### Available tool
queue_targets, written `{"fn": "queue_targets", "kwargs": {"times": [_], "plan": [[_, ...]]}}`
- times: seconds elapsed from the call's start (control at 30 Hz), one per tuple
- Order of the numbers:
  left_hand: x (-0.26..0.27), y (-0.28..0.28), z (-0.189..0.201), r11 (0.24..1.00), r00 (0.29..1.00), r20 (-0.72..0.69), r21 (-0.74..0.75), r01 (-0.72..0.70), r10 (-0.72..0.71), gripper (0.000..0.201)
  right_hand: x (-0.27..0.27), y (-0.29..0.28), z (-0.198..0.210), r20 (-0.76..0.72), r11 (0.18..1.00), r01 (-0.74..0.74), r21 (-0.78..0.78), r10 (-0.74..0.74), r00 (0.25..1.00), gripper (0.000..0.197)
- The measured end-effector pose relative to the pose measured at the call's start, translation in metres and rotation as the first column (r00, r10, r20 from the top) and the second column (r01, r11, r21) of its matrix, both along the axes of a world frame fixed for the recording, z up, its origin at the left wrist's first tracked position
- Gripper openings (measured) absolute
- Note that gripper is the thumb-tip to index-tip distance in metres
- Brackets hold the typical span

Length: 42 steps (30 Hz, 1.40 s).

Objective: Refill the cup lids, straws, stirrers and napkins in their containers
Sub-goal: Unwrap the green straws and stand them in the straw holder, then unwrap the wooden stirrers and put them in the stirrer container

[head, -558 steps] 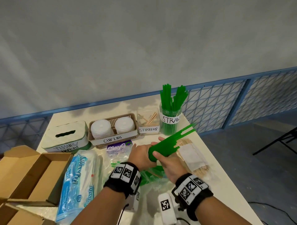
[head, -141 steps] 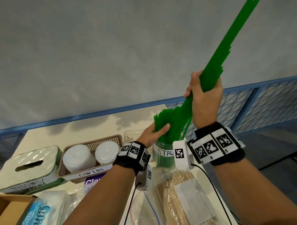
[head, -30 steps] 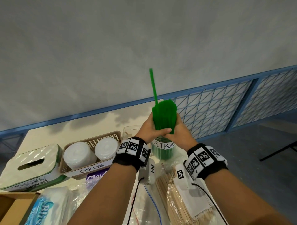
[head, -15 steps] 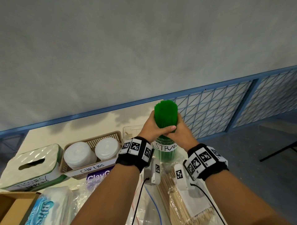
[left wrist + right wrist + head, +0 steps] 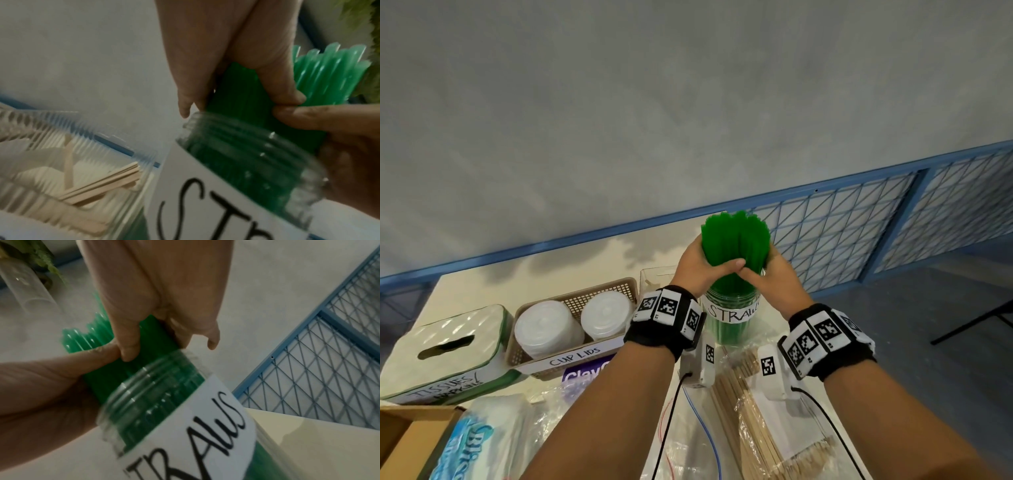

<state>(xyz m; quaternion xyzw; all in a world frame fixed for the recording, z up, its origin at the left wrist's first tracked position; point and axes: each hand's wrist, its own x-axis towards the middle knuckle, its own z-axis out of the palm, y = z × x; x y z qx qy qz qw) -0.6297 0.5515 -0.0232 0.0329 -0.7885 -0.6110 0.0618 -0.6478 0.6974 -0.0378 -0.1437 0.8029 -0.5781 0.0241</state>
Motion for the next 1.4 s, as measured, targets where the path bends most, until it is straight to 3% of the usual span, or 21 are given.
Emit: {"fn": "queue_targets", "kwargs": {"times": [0.13, 0.37, 0.5, 0.6, 0.73, 0.83, 0.93, 1.07, 1.17, 1.3, 1.4], "plan": [[0.0, -0.003, 0.0, 0.998, 0.999, 0.017, 0.041, 0.045, -0.046, 0.076, -0.001, 0.007, 0.005, 0.001, 0.994, -0.05, -0.1, 0.05, 0.999, 0.07], [0.011, -0.009, 0.0, 0.994, 0.993, 0.053, -0.011, 0.107, -0.106, 0.081, 0.005, 0.015, -0.008, 0.129, 0.986, -0.154, -0.069, 0.162, 0.978, 0.104], [0.019, -0.016, 0.005, 0.985, 0.989, 0.08, -0.111, 0.131, -0.123, 0.113, 0.013, 0.017, -0.011, 0.127, 0.997, -0.082, -0.012, 0.083, 0.988, 0.13], [0.035, -0.025, 0.015, 0.981, 0.981, 0.169, -0.151, 0.117, -0.091, 0.124, 0.033, 0.021, -0.011, 0.108, 0.992, 0.109, -0.067, -0.101, 0.989, 0.115], [0.072, -0.038, 0.025, 0.953, 0.969, 0.246, -0.297, 0.068, 0.007, 0.11, 0.085, 0.011, -0.024, 0.017, 0.907, 0.346, -0.239, -0.352, 0.936, 0.055], [0.108, -0.051, 0.022, 0.882, 0.962, 0.252, -0.47, 0.025, 0.107, 0.084, 0.118, -0.011, -0.039, 0.08, 0.968, 0.24, -0.07, -0.234, 0.969, 0.035], [0.149, -0.062, 0.005, 0.805, 0.956, 0.274, -0.587, 0.084, 0.1, 0.06, 0.142, -0.037, -0.047, 0.208, 0.993, -0.023, 0.116, -0.002, 0.978, 0.05], [0.191, -0.074, -0.042, 0.736, 0.841, 0.498, -0.647, 0.198, 0.212, 0.069, 0.157, -0.067, -0.054, 0.34, 0.909, -0.219, 0.354, 0.093, 0.936, 0.093], [0.213, -0.072, -0.065, 0.695, 0.712, 0.644, -0.647, 0.314, 0.278, 0.077, 0.163, -0.08, -0.069, 0.365, 0.812, -0.272, 0.516, 0.079, 0.928, 0.109], [0.231, -0.067, -0.082, 0.702, 0.677, 0.684, -0.622, 0.348, 0.271, 0.079, 0.165, -0.083, -0.088, 0.398, 0.802, -0.251, 0.542, 0.018, 0.917, 0.108], [0.245, -0.07, -0.087, 0.698, 0.68, 0.679, -0.628, 0.342, 0.277, 0.082, 0.166, -0.083, -0.094, 0.402, 0.836, -0.239, 0.494, 0.024, 0.915, 0.081]]}}
